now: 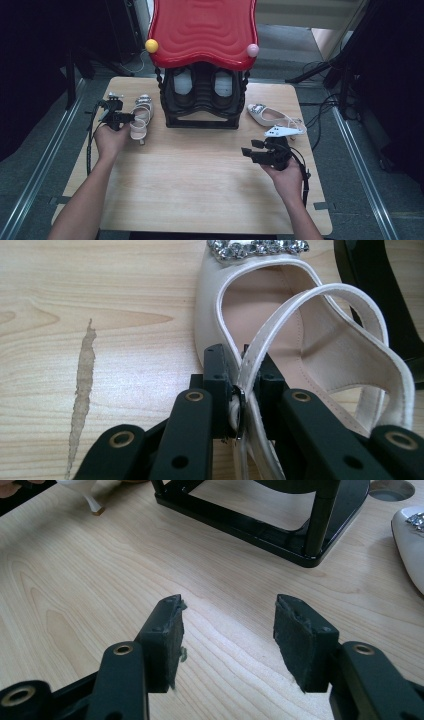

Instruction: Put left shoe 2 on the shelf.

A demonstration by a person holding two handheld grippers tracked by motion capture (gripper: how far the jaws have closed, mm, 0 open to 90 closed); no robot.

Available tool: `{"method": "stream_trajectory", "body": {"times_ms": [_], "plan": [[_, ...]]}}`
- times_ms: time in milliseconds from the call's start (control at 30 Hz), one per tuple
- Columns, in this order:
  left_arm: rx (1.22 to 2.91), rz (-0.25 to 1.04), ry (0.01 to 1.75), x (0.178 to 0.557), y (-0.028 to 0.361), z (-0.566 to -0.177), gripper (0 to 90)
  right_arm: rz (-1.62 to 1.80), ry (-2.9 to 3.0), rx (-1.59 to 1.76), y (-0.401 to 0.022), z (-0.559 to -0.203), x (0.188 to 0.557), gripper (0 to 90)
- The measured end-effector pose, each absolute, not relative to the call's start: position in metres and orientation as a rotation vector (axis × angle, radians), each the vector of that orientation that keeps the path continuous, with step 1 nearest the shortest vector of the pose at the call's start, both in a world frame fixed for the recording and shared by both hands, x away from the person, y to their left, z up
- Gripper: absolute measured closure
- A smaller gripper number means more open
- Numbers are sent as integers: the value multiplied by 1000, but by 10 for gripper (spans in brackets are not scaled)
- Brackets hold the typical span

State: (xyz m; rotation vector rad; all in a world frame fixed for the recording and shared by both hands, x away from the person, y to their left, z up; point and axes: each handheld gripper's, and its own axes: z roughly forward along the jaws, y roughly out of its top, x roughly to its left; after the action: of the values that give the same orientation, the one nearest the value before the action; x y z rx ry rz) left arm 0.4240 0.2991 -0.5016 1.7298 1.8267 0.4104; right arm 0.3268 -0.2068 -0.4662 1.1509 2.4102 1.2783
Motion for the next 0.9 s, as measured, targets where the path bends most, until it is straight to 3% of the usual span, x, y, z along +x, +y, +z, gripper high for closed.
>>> {"method": "stream_trajectory", "body": {"times_ms": [467,900], "plan": [[1557,274,1825,421,318,-487,826,1289,2401,1158,-210,-465,329,468],[1477,245,1757,425,325,-433,823,1290,2404,1150,-210,-465,328,469]]}}
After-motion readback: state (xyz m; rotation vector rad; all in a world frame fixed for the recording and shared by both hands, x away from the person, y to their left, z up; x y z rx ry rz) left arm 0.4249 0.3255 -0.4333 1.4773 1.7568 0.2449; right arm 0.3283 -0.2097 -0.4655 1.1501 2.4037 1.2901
